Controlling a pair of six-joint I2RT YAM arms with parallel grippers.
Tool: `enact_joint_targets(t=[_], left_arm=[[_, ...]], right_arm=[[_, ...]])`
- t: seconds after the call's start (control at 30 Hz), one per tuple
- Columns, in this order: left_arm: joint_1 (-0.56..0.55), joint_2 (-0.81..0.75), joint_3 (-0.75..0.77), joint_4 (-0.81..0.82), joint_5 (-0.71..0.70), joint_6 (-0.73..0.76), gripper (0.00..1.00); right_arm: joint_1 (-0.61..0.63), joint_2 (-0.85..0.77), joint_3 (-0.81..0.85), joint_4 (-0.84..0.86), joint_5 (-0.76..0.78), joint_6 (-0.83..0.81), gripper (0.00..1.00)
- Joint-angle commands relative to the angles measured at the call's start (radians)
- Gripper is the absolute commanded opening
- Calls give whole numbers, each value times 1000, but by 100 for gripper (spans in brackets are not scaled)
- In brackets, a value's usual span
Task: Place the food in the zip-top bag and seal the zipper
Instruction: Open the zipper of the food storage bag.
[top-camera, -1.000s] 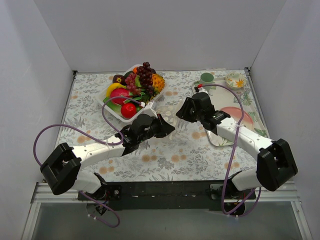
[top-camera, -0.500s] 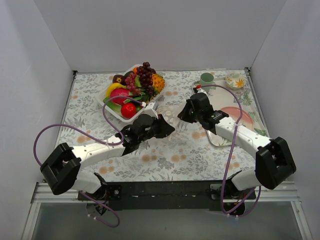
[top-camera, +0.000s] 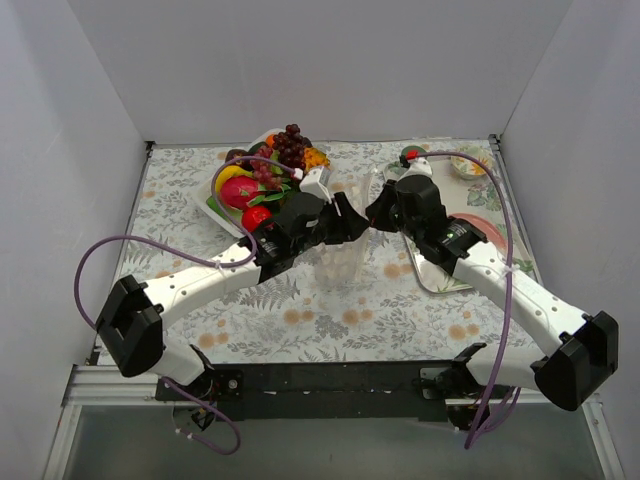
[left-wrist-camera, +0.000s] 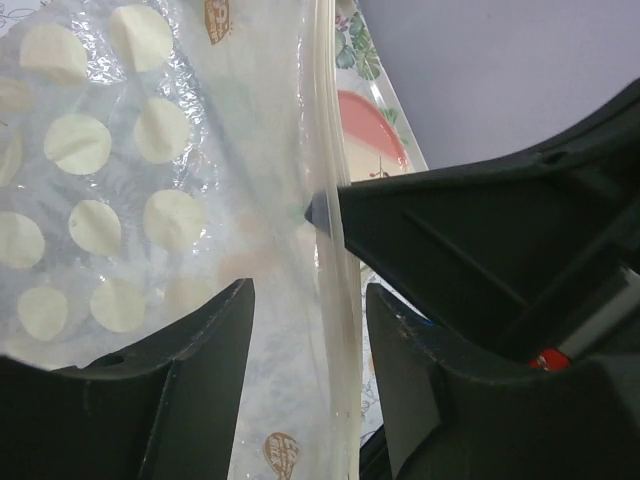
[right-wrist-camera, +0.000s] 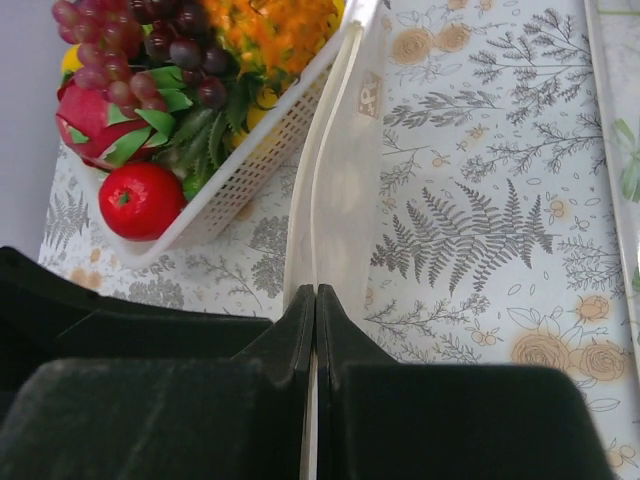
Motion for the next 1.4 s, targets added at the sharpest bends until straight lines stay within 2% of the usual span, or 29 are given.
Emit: enact_joint_targets(t=[0.0, 0.13, 0.2, 0.4, 0.63, 0.8, 0.93, 1.07, 1.1, 1.23, 1.33, 1.37], left_arm=[[-3, 15, 85, -93, -34, 46, 46], [-3, 19, 142, -132, -51, 59, 41], [-4, 27, 177, -187, -71, 56, 33], [-4, 35, 177, -209, -88, 72, 28], [-4, 42, 208, -234, -67, 83, 28], [-4, 76, 245, -261, -51, 92, 38], [-4, 107, 269, -283, -54, 94, 39], [-4, 121, 282, -333, -139, 103, 12], [-4, 119, 282, -339, -160, 106, 0], [-4, 122, 308, -343, -170, 120, 0], [-3, 139, 305, -297, -72, 108, 0], [-4, 125, 280, -198, 12, 92, 0]], right_arm=[[17, -35, 53, -19, 38, -35, 1], [21, -52, 66, -1, 29, -45, 1], [21, -47, 86, -5, 26, -46, 1], [34, -39, 117, -10, 18, -43, 1], [51, -26, 129, -27, 41, -40, 1], [71, -6, 152, -53, 66, -51, 1], [83, 13, 163, -64, 78, -51, 1], [82, 10, 174, -93, 141, -69, 1], [82, 8, 194, -131, 165, -75, 1], [64, -15, 229, -221, 323, -126, 1], [45, -44, 284, -275, 410, -184, 1], [47, -52, 301, -286, 418, -219, 1]])
